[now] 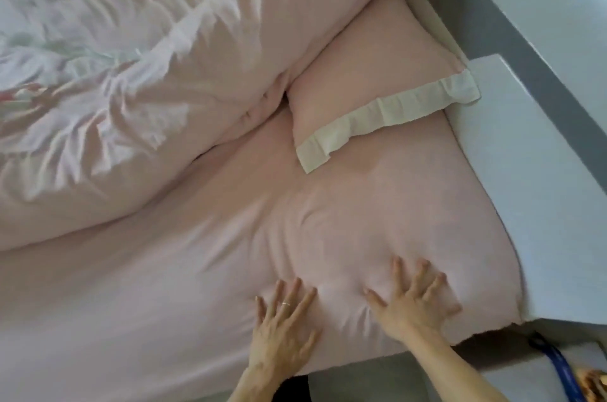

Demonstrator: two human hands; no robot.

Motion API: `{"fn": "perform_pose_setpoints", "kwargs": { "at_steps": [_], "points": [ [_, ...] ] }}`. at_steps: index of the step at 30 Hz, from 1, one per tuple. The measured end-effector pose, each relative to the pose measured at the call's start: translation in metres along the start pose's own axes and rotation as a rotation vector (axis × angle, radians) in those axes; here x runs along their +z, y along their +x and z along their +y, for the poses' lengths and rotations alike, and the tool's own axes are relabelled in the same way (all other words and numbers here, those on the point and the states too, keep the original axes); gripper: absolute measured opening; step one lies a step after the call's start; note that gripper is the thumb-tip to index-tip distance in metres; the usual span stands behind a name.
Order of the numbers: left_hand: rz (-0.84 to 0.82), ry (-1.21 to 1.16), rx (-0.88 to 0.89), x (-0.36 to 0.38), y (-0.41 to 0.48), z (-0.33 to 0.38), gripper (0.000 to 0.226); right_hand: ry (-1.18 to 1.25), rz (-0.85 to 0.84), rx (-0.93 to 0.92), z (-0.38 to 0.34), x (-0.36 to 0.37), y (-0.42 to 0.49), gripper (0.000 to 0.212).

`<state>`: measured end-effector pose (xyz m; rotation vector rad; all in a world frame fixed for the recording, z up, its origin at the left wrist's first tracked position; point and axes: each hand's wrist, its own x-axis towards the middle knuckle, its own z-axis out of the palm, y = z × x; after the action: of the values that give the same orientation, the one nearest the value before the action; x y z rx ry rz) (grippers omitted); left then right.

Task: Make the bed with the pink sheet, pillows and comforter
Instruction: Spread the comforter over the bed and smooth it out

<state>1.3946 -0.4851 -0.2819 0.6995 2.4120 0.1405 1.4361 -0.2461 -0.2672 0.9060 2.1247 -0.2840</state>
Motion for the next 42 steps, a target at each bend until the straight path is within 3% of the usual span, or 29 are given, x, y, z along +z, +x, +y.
{"fn": "perform_pose_setpoints", "kwargs": {
  "at_steps": [2,6,10,13,15,19,22,25,27,29,32,36,39,42],
  "points": [
    [0.040,0.019,0.030,-0.023,0.002,-0.008,0.060,-0.042,0.050,-0.012,-0.020,-0.014,-0.013,0.091],
    [0.306,-0.114,-0.065,-0.056,0.015,-0.056,0.048,-0.092,0.277,-0.356,-0.093,-0.024,-0.022,0.079],
    [0.435,-0.094,-0.281,-0.064,0.033,-0.152,0.063,0.053,0.399,-0.606,-0.197,-0.032,-0.016,0.077],
    [0.367,-0.048,-0.355,-0.066,0.048,-0.223,0.072,0.028,0.436,-0.706,-0.260,-0.035,0.005,0.077],
    [0.346,-0.027,-0.339,-0.050,0.051,-0.240,0.070,-0.062,0.432,-0.686,-0.261,-0.018,0.028,0.075],
    [0.360,-0.070,-0.303,-0.013,0.035,-0.208,0.066,-0.120,0.455,-0.471,-0.186,0.027,0.039,0.073],
    [0.328,-0.061,-0.185,-0.003,0.005,-0.189,0.062,-0.145,0.319,-0.273,-0.151,0.038,0.010,0.082],
    [0.307,-0.026,-0.052,-0.024,-0.009,-0.193,0.050,-0.164,0.220,-0.084,-0.158,0.039,-0.012,0.090],
    [0.355,-0.008,0.061,-0.048,0.002,-0.207,0.035,-0.127,0.250,-0.028,-0.180,0.032,-0.019,0.088],
    [0.444,-0.047,0.057,-0.073,0.027,-0.230,0.033,-0.069,0.367,-0.133,-0.208,0.025,-0.017,0.079],
    [0.502,-0.045,-0.075,-0.104,0.067,-0.270,0.050,-0.010,0.496,-0.411,-0.262,0.008,-0.002,0.075],
    [0.410,0.035,-0.120,-0.113,0.108,-0.323,0.065,0.049,0.504,-0.544,-0.367,-0.021,0.022,0.071],
    [0.457,0.011,-0.164,-0.084,0.106,-0.326,0.062,0.029,0.422,-0.610,-0.439,-0.044,0.040,0.071],
    [0.473,-0.036,-0.223,-0.066,0.095,-0.315,0.063,0.026,0.287,-0.561,-0.440,-0.048,0.068,0.071]
  ]
}}
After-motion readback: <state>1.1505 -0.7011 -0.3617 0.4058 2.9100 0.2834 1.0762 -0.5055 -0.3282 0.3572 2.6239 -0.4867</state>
